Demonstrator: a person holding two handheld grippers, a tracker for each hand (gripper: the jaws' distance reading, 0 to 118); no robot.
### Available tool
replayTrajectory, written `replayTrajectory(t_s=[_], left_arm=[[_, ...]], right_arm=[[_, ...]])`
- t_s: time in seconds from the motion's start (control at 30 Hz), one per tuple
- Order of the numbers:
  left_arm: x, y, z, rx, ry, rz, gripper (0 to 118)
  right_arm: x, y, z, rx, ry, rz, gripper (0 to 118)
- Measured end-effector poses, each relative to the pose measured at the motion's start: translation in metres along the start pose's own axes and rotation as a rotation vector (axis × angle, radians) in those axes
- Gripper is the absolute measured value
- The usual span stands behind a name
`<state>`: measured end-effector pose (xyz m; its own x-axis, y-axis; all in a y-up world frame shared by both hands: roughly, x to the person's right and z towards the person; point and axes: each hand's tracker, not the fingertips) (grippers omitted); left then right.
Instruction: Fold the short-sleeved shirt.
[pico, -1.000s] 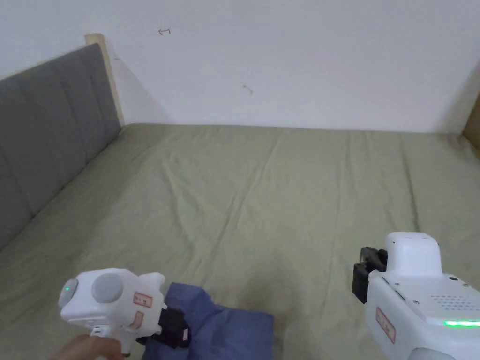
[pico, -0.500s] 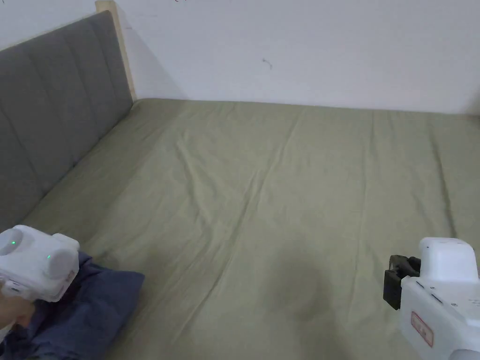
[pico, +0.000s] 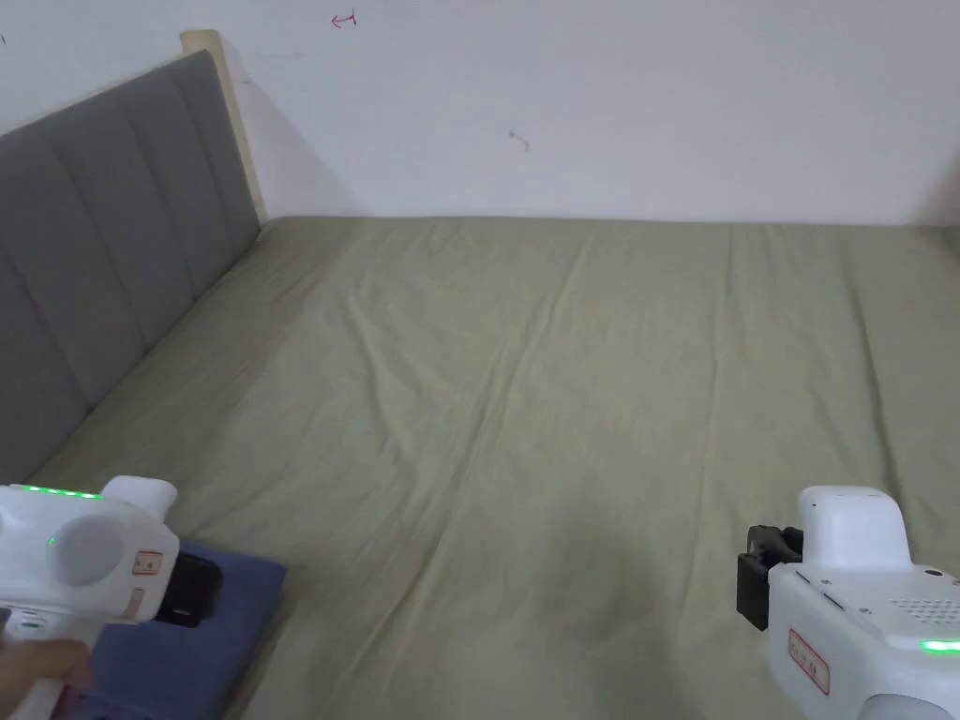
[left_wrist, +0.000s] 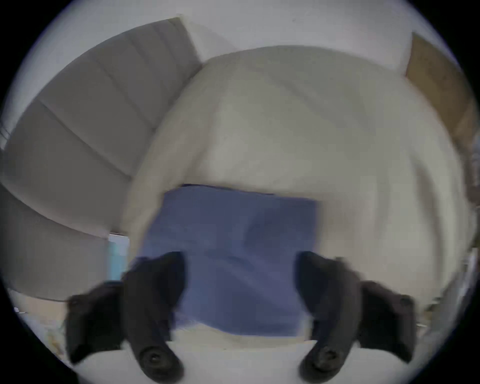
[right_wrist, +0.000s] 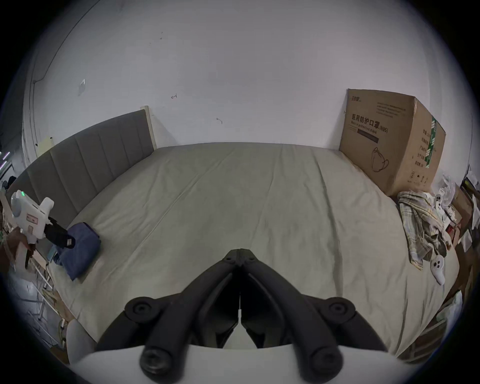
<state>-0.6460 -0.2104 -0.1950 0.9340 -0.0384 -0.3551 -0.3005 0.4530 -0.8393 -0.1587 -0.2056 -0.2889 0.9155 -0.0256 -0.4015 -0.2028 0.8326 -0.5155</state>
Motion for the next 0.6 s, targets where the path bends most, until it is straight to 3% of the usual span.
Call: replayTrajectory(t_s=[0.07, 0.1, 0.37, 0.6], left_arm=[[0.014, -0.01, 0.005, 0.022, -0.176, 0.081, 10], [0.026, -0.016, 0.007, 0.026, -0.233, 0.115, 4], [0.12, -0.041, 0.046, 0.175, -0.285, 0.083, 0], [0.189, -0.03, 0.13, 0.437, -0.168, 0.024, 0]], right_arm=[[0.005, -0.002, 0.005, 0.002, 0.003, -0.006, 1], [0.009, -0.002, 0.007, 0.002, 0.008, -0.016, 1], [0.04, -0.012, 0.034, 0.022, 0.014, -0.063, 1], [0.062, -0.001, 0.057, 0.094, 0.0, -0.09, 1]])
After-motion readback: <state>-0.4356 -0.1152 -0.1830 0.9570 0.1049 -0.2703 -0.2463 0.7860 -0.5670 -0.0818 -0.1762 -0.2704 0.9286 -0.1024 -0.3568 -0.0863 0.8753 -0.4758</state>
